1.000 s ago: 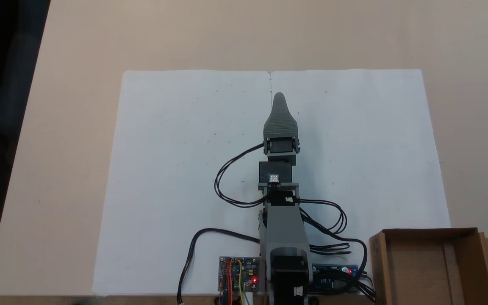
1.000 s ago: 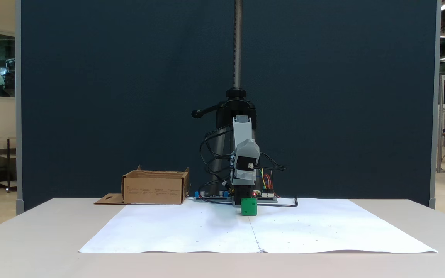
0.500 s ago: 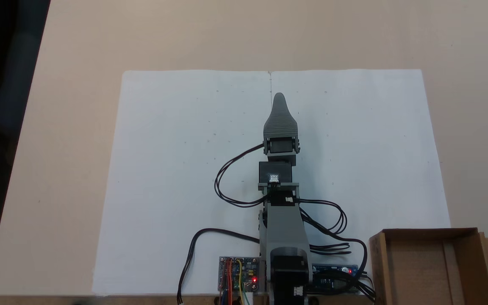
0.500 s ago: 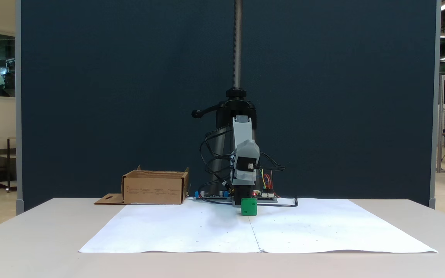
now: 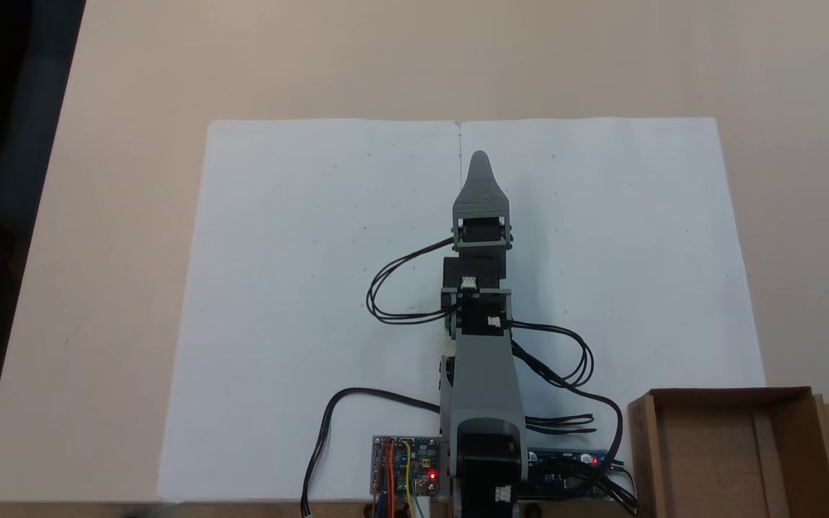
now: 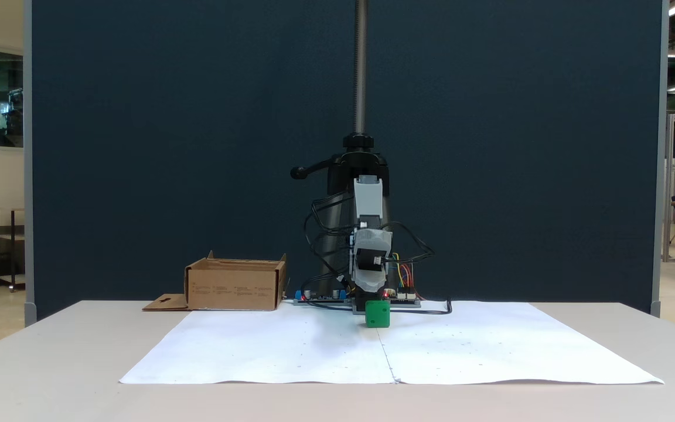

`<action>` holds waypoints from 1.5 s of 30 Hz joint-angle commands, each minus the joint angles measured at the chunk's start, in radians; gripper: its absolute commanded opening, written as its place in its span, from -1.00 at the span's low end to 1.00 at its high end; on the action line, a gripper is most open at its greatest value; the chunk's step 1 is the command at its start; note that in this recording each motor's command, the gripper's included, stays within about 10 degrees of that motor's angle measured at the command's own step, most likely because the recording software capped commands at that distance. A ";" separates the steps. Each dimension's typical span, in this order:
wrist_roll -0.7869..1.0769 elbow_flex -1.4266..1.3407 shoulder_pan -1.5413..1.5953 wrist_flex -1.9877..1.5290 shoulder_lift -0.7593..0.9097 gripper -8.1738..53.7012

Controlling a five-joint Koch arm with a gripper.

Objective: Grasp a green dice and put it in the bin.

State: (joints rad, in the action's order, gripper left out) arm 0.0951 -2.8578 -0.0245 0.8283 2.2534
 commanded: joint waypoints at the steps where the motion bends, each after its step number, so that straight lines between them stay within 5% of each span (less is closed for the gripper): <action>1: -0.037 0.083 -0.020 -0.126 0.107 0.67; 21: -0.196 0.635 -0.018 -1.316 0.112 0.66; 34: -0.321 0.844 0.028 -1.669 0.109 0.66; 45: -0.244 0.850 0.121 -1.778 0.112 0.67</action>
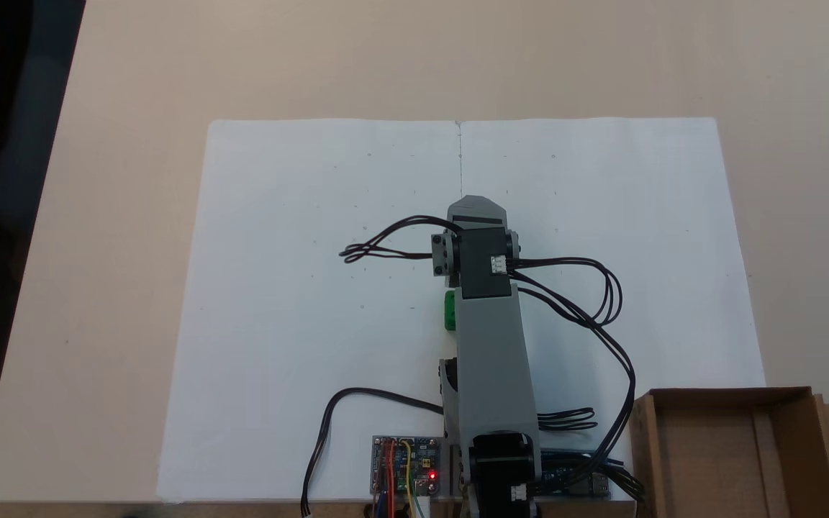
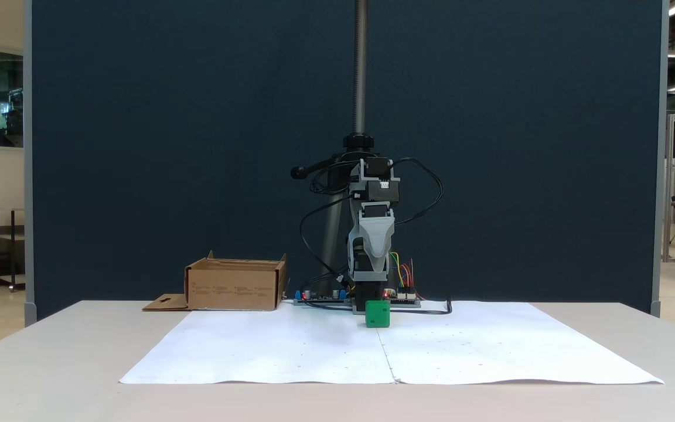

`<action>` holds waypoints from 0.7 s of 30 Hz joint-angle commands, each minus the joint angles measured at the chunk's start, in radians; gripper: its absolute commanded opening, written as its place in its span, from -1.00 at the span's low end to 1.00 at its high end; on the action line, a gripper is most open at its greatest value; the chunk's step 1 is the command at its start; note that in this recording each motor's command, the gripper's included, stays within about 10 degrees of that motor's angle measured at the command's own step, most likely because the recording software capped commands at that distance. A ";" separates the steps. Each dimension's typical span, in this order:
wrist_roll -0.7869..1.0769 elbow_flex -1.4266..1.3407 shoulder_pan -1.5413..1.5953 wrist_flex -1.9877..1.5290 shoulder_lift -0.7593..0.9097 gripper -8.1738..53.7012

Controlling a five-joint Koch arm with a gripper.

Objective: Grasp a green dice and put it in the bin.

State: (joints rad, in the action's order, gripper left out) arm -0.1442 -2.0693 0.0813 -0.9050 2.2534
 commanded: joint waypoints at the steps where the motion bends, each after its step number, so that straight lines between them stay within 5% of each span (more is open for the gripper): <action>1: 0.018 0.058 0.021 -0.054 0.112 0.67; 21: 0.198 -0.020 0.025 -0.204 0.123 0.75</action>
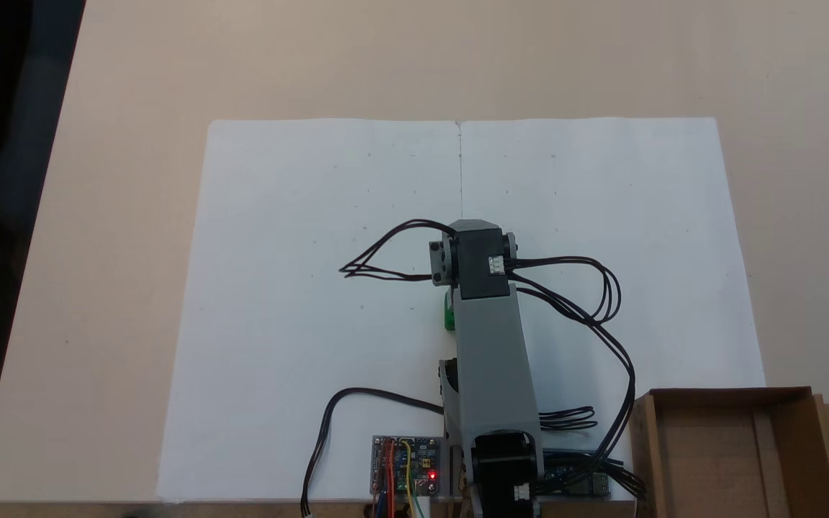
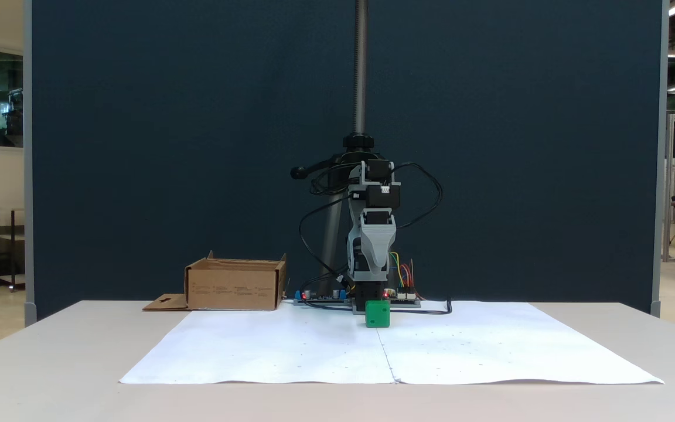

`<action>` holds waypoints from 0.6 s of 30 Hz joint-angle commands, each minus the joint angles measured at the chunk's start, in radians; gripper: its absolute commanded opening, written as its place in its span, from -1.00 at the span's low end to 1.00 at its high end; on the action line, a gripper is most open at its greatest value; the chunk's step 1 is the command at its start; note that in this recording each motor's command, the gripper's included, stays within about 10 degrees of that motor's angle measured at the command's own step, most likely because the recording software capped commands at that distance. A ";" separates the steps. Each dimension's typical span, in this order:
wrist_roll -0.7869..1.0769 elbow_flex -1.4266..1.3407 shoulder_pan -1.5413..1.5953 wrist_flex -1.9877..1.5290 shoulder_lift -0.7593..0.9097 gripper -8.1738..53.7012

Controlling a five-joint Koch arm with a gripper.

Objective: Grasp a green dice and put it in the bin.

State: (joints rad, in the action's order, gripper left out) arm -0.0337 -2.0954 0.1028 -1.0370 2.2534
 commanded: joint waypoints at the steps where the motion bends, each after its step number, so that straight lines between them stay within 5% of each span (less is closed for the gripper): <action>1: 0.094 0.005 0.002 -0.092 0.123 0.75; 18: 0.091 -0.083 0.005 -0.187 0.121 0.77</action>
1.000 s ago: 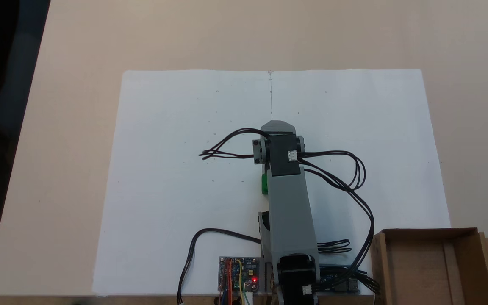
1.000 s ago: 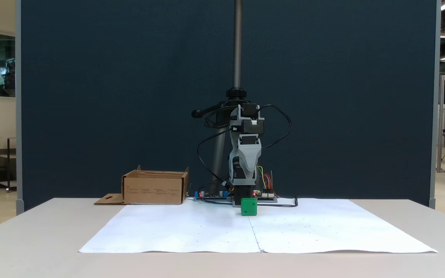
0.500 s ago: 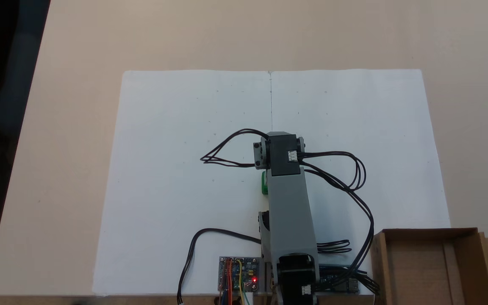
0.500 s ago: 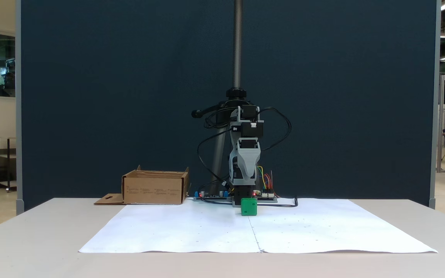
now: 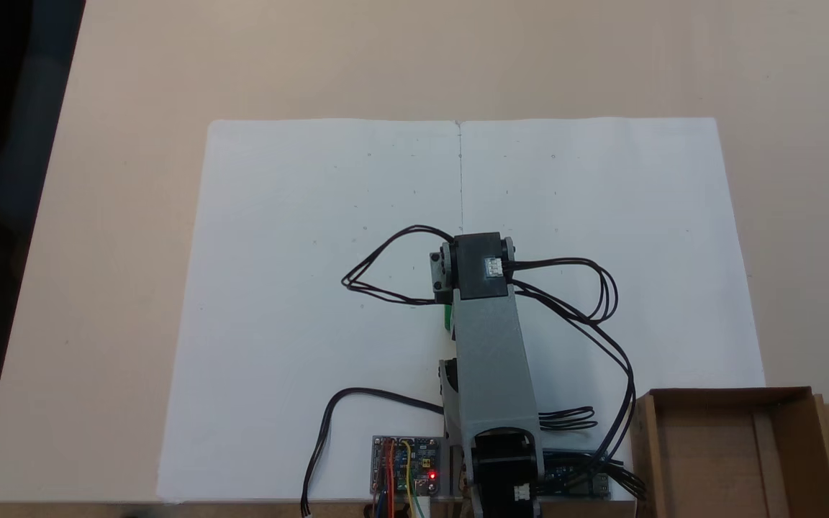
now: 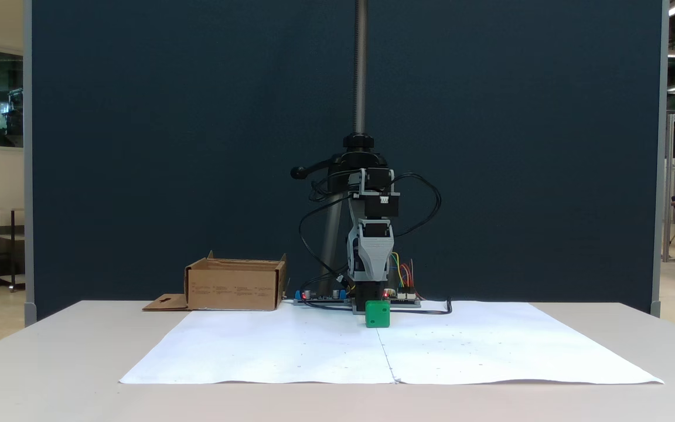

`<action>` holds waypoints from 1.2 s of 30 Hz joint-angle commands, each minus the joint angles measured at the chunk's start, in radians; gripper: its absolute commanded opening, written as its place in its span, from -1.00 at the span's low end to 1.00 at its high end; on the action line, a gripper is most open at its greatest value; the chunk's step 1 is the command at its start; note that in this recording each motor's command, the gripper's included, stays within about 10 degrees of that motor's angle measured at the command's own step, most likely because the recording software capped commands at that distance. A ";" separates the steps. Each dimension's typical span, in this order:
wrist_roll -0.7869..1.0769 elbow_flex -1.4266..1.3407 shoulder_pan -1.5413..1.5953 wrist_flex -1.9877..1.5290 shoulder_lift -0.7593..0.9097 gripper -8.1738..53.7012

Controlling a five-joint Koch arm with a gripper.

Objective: Grasp a green dice and put it in the bin.

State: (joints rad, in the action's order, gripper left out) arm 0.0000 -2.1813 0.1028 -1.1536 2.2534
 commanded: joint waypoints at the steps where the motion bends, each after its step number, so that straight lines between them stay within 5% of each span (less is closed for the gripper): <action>1: 0.055 0.003 0.005 -0.071 0.121 0.77; 36: -0.219 -0.179 0.043 0.275 0.117 0.72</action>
State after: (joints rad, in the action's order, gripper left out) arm -0.1519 -2.3654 0.1350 -0.9373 2.2534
